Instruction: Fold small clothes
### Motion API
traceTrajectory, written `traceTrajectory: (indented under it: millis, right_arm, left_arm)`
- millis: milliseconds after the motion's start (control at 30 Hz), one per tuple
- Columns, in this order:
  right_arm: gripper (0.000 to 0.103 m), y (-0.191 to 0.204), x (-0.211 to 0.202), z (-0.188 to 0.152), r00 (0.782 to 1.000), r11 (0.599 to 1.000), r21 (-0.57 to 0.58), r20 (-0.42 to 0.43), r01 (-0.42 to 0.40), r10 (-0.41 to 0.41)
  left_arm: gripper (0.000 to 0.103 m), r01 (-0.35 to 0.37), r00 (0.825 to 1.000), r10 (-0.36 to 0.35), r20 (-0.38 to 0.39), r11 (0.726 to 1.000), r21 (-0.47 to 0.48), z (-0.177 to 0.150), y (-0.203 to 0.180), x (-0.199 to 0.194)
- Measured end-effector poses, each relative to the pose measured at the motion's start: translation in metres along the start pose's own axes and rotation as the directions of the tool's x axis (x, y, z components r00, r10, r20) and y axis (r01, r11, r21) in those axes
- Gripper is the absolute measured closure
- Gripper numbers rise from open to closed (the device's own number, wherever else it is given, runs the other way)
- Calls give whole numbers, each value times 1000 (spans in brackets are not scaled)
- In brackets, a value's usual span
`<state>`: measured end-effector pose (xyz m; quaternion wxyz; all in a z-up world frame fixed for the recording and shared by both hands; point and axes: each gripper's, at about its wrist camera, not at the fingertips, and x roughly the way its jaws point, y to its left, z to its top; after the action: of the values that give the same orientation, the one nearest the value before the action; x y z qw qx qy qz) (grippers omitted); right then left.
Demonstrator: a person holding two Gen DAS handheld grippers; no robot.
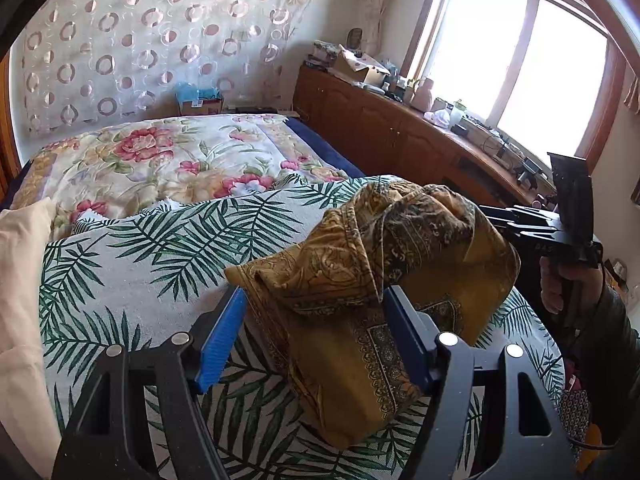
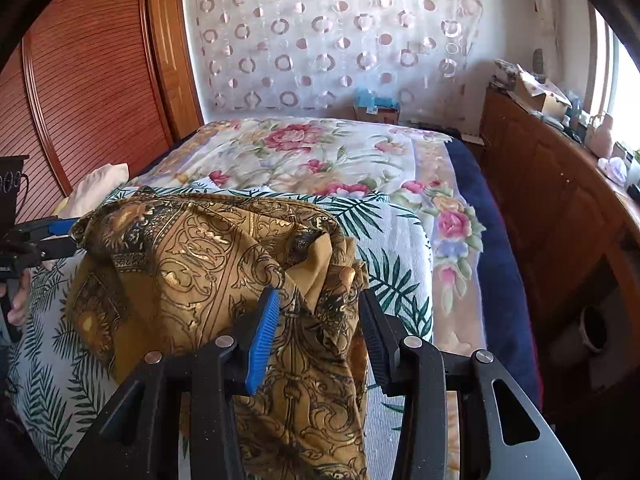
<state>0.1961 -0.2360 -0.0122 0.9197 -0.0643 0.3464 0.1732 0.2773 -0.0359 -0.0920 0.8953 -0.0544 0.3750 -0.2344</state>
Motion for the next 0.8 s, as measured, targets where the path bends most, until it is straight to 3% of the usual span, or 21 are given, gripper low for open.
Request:
traceTrajectory:
  millis: [333,400,433,467,567,800]
  right_arm:
    - [60,-23,-9,-13,996,997,54,-53,-63,66]
    - [70,-26,-4,-11,994,994,70,-64,-80,84]
    - [86,-26,-2,-10,992,992,75,-65,-103,108]
    - [94,-24,-4,-9,992,991,65,-55,-114,118]
    - [99,-14,-17,-3,997,997,0,12,-81,81]
    - [100,-19,-31,27,980,998,-15,189,61,-57]
  left_arm:
    - [31,-34,999,35,38,999,-35,9,13,-6]
    - [31,-47,998,48,42,998,-36,11,14,-5]
    - [31,-47,998,49,43,998,-36,11,13,-5]
    - [31,-45,998,47,45,998,-37,11,13,-6]
    - [31,-57,997,59,55,998,-35,11,13,-8]
    - [31,-29,995,34,98,998,-56,14,15,-19]
